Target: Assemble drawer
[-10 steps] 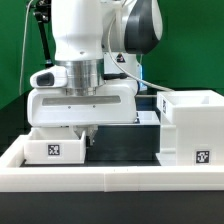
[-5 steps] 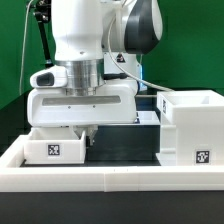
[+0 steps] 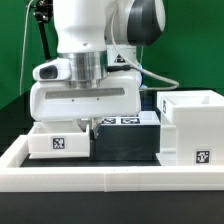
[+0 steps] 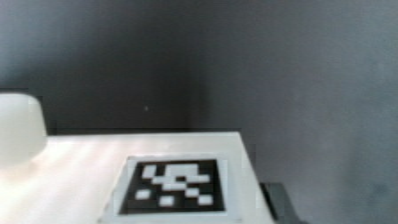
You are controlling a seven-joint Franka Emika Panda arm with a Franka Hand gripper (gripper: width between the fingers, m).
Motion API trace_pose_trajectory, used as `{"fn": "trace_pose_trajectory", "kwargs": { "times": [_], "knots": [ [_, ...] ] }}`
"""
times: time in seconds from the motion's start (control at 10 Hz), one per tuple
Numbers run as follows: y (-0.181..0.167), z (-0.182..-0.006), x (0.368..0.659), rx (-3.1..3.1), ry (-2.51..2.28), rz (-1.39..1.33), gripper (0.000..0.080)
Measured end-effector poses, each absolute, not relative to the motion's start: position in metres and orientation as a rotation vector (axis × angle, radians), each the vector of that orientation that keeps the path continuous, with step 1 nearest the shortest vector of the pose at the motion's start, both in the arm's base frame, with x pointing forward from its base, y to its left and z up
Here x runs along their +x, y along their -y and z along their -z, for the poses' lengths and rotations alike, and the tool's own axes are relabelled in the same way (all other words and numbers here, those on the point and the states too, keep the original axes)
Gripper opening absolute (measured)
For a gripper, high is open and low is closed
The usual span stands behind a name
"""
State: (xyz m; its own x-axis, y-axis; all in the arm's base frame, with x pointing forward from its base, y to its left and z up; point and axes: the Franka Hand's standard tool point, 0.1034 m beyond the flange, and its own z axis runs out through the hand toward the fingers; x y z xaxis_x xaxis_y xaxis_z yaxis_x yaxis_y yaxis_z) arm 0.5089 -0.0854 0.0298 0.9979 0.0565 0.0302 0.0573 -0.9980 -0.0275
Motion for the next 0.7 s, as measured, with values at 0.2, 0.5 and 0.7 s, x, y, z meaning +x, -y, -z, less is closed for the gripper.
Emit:
{"fn": "trace_pose_trajectory", "kwargs": {
  "times": [0.2,0.5,0.7],
  "knots": [
    [0.0852,-0.0306,0.509,-3.109,0.133,0.046,0.0042],
    [0.0859,-0.0294,0.5082,-3.101,0.289,0.044,0.0042],
    [0.0848,-0.0279,0.5093,-3.065,0.604,0.042,0.0042]
  ]
}}
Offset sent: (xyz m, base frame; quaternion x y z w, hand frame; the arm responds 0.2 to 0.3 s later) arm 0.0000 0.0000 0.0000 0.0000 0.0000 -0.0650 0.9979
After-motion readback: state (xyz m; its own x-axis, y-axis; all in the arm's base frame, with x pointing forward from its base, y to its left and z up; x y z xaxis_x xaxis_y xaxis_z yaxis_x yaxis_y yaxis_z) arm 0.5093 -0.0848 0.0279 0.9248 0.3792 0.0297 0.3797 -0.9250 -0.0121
